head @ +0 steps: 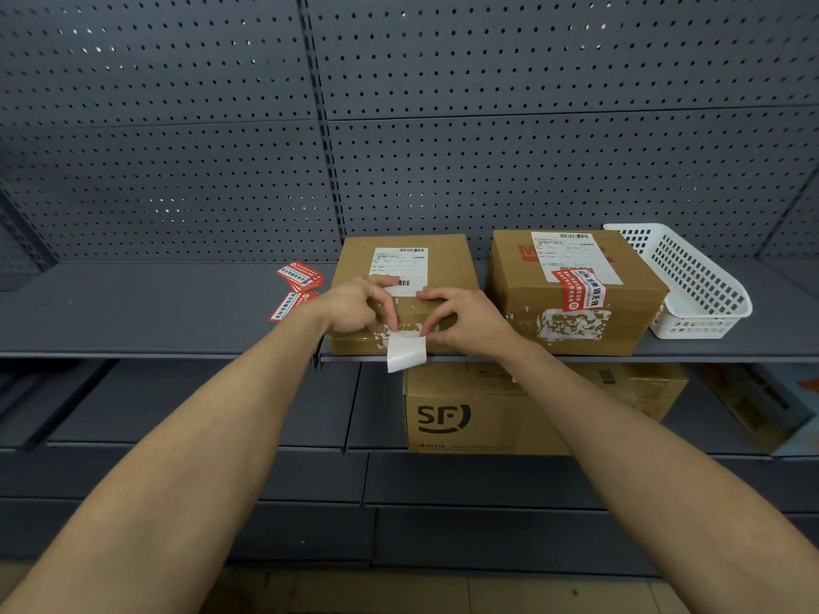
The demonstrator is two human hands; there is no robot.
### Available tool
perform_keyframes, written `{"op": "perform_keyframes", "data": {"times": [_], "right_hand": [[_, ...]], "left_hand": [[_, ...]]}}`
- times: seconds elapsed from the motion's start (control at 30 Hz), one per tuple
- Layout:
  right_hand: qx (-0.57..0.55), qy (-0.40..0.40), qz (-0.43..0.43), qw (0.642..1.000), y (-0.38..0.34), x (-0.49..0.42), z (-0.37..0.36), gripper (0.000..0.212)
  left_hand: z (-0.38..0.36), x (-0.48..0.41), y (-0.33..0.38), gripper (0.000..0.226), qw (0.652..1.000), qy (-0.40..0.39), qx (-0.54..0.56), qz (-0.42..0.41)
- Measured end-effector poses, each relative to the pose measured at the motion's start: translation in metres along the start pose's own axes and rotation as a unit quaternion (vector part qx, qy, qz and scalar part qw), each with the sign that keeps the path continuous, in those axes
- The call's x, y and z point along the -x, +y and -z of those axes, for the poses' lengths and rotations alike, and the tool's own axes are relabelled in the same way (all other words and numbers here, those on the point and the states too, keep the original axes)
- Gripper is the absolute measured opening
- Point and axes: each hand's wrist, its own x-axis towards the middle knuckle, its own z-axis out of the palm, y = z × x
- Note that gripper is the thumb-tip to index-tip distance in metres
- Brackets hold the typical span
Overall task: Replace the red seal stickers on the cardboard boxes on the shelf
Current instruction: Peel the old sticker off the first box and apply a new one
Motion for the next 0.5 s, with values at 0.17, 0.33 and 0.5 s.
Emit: {"op": "perform_keyframes", "data": {"times": [0.17,0.33,0.5], "right_hand": [[-0.016,-0.046,-0.022,0.999,-0.006,-0.002,0.010,0.024],[-0.042,-0.065,-0.049,0.996,-0.011,-0.007,0.016,0.012],[-0.053,-0.057,-0.053,0.996,-0.013,-0.009,0.017,0.009]], "left_hand": [[0.000,0.001,0.002,0.046,1.000,0.003,-0.009,0.005],[-0.001,0.002,0.009,0.049,1.000,0.009,0.013,0.006],[-0.015,0.016,0.021,0.006,0.993,0.101,0.001,-0.064]]}}
